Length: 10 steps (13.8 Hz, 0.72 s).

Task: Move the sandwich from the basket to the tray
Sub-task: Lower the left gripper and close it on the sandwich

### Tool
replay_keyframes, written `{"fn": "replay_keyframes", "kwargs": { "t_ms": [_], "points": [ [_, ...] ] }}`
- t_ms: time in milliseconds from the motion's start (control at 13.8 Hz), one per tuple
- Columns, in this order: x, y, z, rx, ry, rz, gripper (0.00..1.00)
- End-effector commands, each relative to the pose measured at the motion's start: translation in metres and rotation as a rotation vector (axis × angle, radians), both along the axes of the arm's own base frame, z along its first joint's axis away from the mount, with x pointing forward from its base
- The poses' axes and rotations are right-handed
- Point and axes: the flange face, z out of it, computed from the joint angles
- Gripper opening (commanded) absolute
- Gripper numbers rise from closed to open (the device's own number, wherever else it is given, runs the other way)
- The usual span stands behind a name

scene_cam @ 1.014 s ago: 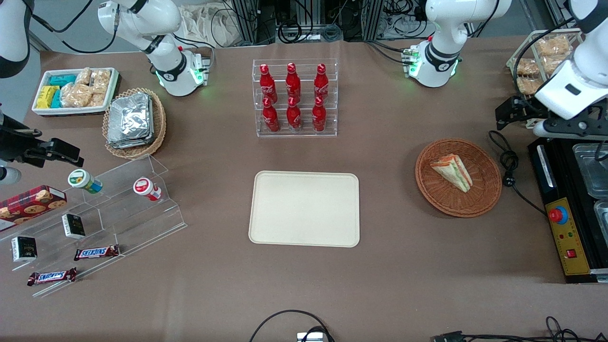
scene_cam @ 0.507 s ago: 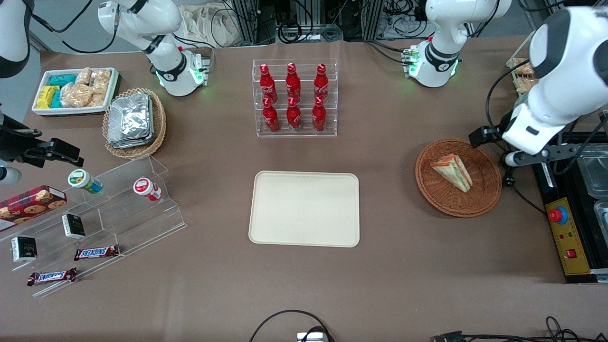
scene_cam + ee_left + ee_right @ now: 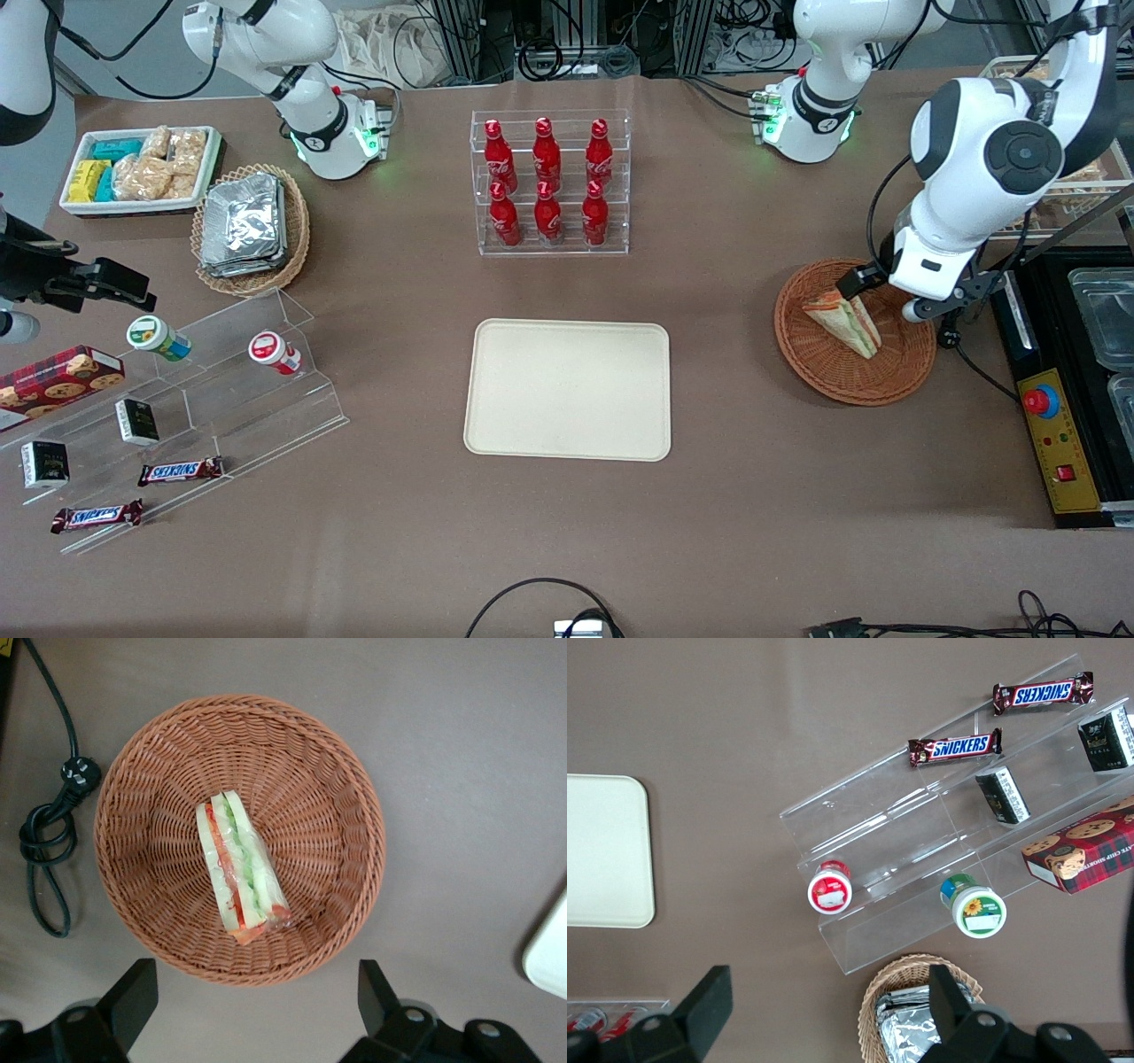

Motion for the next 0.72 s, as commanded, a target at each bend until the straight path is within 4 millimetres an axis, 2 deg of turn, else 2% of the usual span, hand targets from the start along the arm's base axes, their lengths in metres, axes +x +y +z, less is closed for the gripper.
{"fn": "replay_keyframes", "kwargs": {
  "t_ms": [0, 362, 652],
  "points": [
    [-0.022, 0.007, -0.025, 0.031, -0.068, 0.068, 1.0],
    [-0.04, 0.018, -0.08, 0.023, -0.143, 0.146, 1.0],
    [-0.042, 0.026, -0.103, 0.004, -0.162, 0.179, 1.0]
  ]
}}
